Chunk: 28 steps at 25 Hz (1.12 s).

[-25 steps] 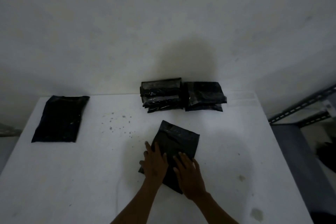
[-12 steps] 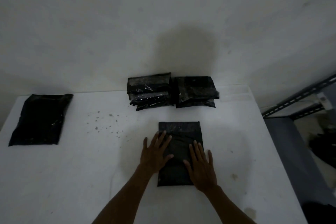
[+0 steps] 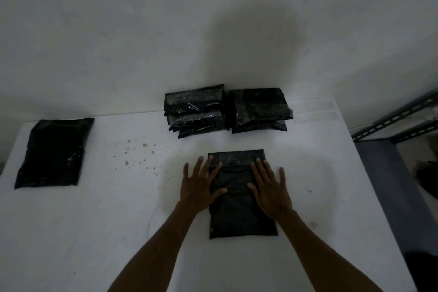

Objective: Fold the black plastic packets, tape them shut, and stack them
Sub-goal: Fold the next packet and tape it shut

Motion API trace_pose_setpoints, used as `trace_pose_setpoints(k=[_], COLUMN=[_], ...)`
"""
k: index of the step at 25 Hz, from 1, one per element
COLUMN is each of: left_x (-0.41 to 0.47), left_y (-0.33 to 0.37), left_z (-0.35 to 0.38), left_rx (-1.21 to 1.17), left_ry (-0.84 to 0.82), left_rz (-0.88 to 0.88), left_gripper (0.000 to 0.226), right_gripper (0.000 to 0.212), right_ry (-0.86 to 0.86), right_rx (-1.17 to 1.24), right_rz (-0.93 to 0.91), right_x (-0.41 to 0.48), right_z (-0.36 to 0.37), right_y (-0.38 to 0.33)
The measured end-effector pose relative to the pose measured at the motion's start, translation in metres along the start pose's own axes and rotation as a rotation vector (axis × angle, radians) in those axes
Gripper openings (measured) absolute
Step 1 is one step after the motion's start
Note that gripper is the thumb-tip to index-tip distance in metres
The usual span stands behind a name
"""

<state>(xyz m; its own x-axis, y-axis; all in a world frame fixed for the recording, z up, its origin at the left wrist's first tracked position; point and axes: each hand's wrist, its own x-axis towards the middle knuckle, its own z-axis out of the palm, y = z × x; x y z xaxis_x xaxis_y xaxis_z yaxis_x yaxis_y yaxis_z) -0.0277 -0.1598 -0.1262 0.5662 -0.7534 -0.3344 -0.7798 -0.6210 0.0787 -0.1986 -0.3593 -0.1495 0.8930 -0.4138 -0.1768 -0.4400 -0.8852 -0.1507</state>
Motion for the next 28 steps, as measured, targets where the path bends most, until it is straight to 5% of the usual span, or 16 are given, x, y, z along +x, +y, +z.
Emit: trace_pose_setpoints(k=[4, 8, 13, 21, 28], left_x=[0.007, 0.040, 0.063, 0.060, 0.054], left_y=[0.010, 0.016, 0.010, -0.001, -0.001], left_z=[-0.006, -0.013, -0.021, -0.030, -0.032], left_rx=[-0.288, -0.733, -0.855, -1.058, -1.336], left_ry=[0.138, 0.307, 0.283, 0.323, 0.361], left_rz=[-0.042, -0.354, -0.462, -0.426, -0.425], left_gripper=[0.076, 0.060, 0.038, 0.013, 0.014], right_gripper=[0.065, 0.046, 0.012, 0.032, 0.011], right_ry=[0.140, 0.207, 0.202, 0.195, 0.305], right_rx=[0.265, 0.468, 0.665, 1.079, 0.950], right_rz=[0.262, 0.489, 0.563, 0.536, 0.489], right_x=[0.012, 0.052, 0.072, 0.070, 0.068], right_z=[-0.012, -0.036, -0.036, -0.038, -0.043], right_y=[0.006, 0.005, 0.009, 0.019, 0.023])
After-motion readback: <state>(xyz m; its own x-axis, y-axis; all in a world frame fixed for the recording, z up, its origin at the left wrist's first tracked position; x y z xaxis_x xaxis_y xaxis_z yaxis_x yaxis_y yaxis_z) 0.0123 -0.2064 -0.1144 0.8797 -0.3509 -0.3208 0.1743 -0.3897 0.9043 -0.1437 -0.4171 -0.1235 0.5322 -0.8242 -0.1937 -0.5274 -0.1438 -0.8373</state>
